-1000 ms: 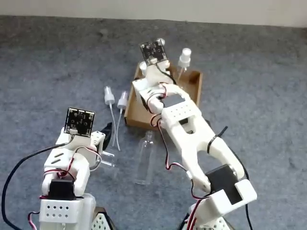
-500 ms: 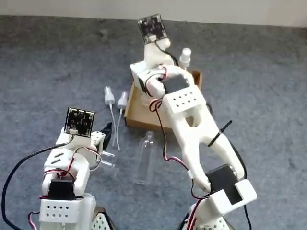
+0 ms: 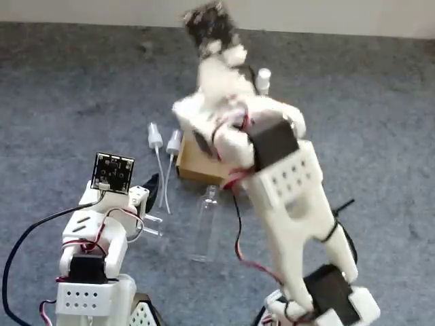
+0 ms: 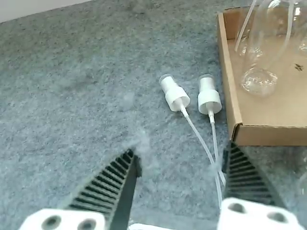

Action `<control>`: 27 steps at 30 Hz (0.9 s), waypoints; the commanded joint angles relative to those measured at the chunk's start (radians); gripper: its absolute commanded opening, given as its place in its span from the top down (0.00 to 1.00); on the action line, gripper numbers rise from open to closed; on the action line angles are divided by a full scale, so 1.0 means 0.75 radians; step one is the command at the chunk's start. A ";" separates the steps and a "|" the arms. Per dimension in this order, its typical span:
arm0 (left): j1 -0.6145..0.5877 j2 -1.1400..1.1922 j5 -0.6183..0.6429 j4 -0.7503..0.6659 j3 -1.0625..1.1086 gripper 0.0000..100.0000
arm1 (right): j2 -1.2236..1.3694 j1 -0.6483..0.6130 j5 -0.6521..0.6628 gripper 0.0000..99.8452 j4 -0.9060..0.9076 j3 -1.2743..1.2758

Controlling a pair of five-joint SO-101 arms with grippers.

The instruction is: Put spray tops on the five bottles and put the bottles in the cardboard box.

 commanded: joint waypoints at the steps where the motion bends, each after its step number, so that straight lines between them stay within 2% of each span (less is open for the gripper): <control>1: -0.001 0.001 -0.012 -0.029 -0.005 0.78 | -0.126 -0.062 0.002 0.69 0.193 0.026; 6: -0.001 0.001 -0.012 -0.029 -0.005 0.78 | -0.142 -0.071 -0.027 0.69 0.150 0.357; 10: -0.001 0.001 -0.012 -0.029 -0.005 0.78 | -0.177 -0.128 -0.186 0.69 -0.146 0.795; 16: -0.001 0.001 -0.010 -0.029 -0.003 0.78 | -0.238 -0.161 -0.213 0.69 -0.455 1.304; 22: -0.001 0.001 -0.010 -0.029 -0.003 0.78 | -0.228 -0.165 -0.338 0.69 -0.690 1.544; 27: -0.001 0.001 -0.010 -0.041 0.015 0.78 | -0.226 -0.165 -0.348 0.69 -0.727 1.611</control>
